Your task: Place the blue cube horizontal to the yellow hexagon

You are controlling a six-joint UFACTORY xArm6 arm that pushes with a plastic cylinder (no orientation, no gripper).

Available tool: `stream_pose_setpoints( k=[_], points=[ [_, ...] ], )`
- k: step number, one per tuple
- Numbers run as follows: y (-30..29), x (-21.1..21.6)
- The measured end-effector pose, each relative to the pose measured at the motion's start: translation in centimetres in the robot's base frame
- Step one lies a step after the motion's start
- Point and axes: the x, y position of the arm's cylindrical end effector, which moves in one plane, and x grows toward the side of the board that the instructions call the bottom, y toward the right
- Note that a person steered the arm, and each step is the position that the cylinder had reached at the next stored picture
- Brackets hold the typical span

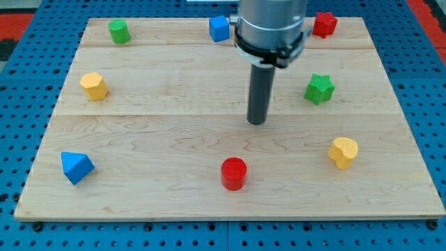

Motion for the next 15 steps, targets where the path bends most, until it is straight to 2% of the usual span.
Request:
stream_pose_setpoints(
  k=[1,2,3,4,5,6,7,8,10,15],
  points=[
    [1.3,-8.8],
    [5.3,-17.0],
    [3.4,-23.6],
    [-3.0,-24.1],
    [-7.5,-17.9],
    [-6.8,-15.6],
    [-7.7,-18.4],
    [-11.6,-16.2],
    [-14.3,-9.3],
    [-14.5,-9.4]
  ],
)
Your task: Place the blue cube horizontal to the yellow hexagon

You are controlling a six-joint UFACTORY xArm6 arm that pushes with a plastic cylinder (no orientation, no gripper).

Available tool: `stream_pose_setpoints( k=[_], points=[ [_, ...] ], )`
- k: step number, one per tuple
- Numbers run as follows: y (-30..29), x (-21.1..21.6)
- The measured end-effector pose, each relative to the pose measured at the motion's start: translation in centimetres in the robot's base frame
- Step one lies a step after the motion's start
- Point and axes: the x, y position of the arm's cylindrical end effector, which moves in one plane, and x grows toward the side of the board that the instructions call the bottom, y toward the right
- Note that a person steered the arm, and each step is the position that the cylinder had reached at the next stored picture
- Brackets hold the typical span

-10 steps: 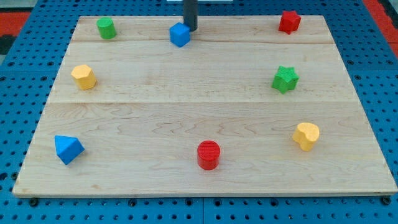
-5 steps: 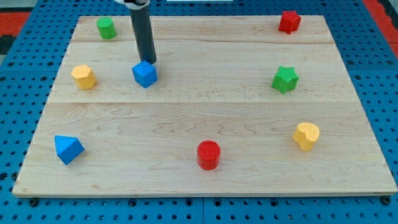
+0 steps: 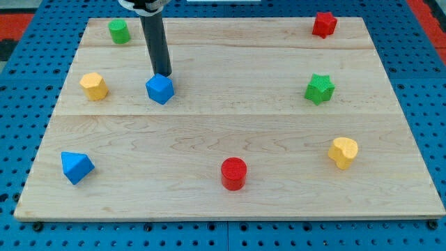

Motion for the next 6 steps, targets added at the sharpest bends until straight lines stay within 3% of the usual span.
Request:
stream_pose_setpoints(
  k=[4,5,6],
  points=[
    [0.1,0.3],
    [4.4,0.4],
    [16.2,-2.0]
  ],
)
